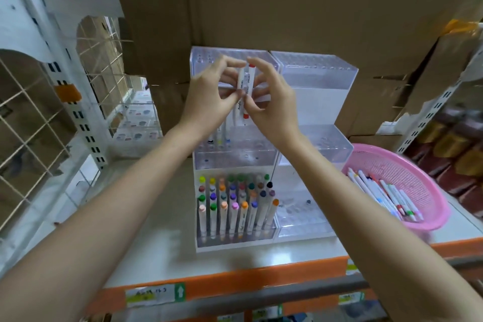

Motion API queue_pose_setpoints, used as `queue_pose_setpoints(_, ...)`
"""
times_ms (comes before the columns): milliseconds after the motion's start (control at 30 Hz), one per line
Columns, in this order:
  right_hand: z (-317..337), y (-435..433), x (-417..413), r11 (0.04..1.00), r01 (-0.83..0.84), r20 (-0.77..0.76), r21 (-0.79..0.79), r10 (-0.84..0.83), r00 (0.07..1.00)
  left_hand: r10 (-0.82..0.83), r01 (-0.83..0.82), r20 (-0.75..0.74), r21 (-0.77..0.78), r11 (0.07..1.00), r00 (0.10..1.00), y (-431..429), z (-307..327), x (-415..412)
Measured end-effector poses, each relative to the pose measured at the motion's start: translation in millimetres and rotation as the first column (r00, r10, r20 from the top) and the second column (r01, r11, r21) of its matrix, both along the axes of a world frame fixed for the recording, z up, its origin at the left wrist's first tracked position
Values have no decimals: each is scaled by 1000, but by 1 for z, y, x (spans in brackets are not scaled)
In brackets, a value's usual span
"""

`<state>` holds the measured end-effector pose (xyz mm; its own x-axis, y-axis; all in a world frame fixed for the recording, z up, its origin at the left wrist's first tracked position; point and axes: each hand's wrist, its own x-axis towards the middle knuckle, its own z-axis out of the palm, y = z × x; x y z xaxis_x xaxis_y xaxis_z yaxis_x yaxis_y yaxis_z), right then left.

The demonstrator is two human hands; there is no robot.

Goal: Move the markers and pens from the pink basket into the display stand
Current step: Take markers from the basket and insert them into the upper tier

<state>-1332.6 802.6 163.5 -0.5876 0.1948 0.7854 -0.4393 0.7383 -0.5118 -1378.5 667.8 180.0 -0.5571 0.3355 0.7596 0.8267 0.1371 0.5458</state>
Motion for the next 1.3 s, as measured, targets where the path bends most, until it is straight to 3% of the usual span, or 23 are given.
queue_pose_setpoints(233, -3, -1, -2, 999, 37, -12, 3, -37, 999, 28, -35, -114, -61, 998, 993, -3, -2, -3)
queue_pose_setpoints(400, -2, -1, -1, 999, 45, -8, 21, -45, 999, 49, -54, -90, -50, 997, 995, -5, -3, -5)
queue_pose_setpoints(667, -8, 0, 3, 997, 63, 23, 48, -64, 998, 84, -101, -172, -95, 990, 982, -3, -12, -5)
queue_pose_setpoints(1300, -16, 2, 5, 997, 37, 52, -68, -34, 998, 152, -323, -493, -282, 903, 857, -5, -28, -11)
